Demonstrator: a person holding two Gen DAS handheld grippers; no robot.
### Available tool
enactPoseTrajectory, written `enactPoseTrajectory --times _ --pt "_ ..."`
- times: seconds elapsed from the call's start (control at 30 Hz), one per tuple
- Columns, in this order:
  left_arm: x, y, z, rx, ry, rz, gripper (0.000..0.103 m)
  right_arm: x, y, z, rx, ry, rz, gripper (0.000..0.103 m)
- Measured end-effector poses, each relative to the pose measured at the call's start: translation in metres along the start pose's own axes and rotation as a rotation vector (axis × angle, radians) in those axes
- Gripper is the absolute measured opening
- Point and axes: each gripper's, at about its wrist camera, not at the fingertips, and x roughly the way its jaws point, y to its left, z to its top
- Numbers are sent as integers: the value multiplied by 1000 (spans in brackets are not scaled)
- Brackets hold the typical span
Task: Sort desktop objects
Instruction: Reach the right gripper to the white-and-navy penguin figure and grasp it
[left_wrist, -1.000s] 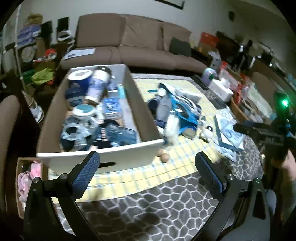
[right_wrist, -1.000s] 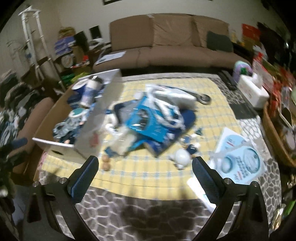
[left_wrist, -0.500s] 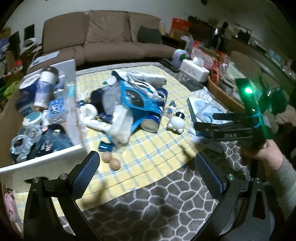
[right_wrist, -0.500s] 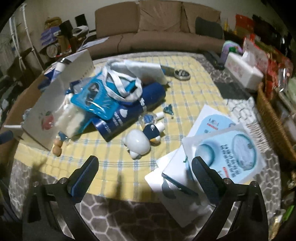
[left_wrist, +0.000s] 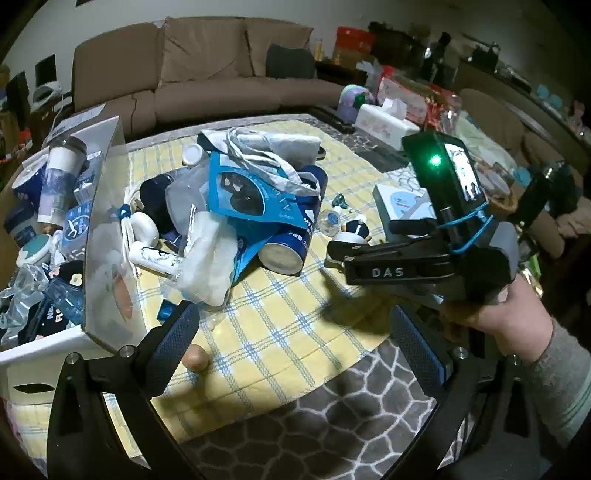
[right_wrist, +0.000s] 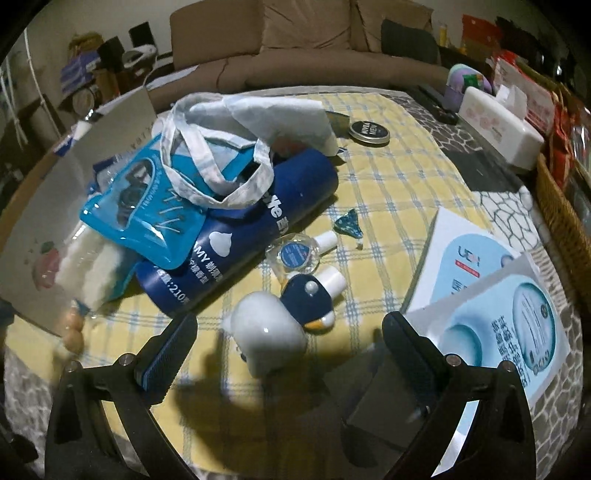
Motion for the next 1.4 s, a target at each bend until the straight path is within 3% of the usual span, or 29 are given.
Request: enactPoseTrajectory --times 0.63,0.83,0.97,1.17,1.4 --pt "10 21 4 -43 4 0 103 31 12 3 -87 40 -10 101" --pt "11 17 5 -34 -1 -4 103 36 14 2 -100 51 -13 95" --pt "11 15 6 -38 -4 -6 103 35 14 1 -106 50 4 76" --pt "6 6 10 -27 -16 -14 103 27 11 3 -91 37 53 75" --pt "12 -11 38 5 -33 -19 103 -14 -16 16 9 -54 123 75"
